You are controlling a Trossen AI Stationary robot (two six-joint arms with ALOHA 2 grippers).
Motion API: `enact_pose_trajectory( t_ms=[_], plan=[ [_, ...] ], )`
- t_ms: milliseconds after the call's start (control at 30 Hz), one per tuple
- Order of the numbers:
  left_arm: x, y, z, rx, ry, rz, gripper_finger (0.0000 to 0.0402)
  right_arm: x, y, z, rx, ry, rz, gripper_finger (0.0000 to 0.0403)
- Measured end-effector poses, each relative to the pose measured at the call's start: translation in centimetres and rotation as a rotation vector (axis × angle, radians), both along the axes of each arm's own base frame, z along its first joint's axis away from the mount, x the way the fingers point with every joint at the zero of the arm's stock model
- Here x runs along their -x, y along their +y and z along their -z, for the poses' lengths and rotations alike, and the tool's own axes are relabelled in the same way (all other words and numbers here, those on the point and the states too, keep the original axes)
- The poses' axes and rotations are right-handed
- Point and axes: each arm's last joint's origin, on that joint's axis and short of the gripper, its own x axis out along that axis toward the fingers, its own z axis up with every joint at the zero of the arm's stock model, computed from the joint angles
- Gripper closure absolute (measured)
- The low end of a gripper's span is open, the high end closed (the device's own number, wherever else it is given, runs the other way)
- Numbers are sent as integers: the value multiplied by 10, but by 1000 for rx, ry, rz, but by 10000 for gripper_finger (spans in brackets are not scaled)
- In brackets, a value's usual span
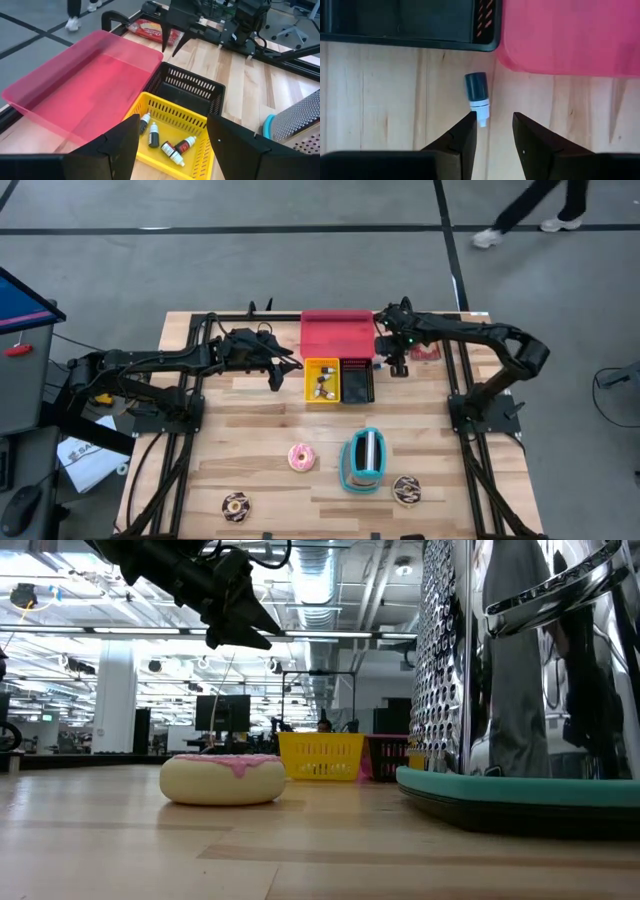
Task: Pick & Place Food Item
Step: Put the blue food coloring bottle into the yellow bin
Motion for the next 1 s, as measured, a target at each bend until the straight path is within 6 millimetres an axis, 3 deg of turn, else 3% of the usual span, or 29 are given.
enact_pose_trajectory(
  t_ms=[467, 767, 1000],
  plan=[
    [0, 0, 0, 17, -6, -23, 175, -3, -8, 25, -113, -5, -53, 285],
    [0, 1, 0, 18, -7, -37, 175, -1, -14, 27, -111, -31, -57, 285],
    [0, 1, 0, 15, -7, -45, 175, 8, -1, 45, -146, 9, -63, 285]
  ],
)
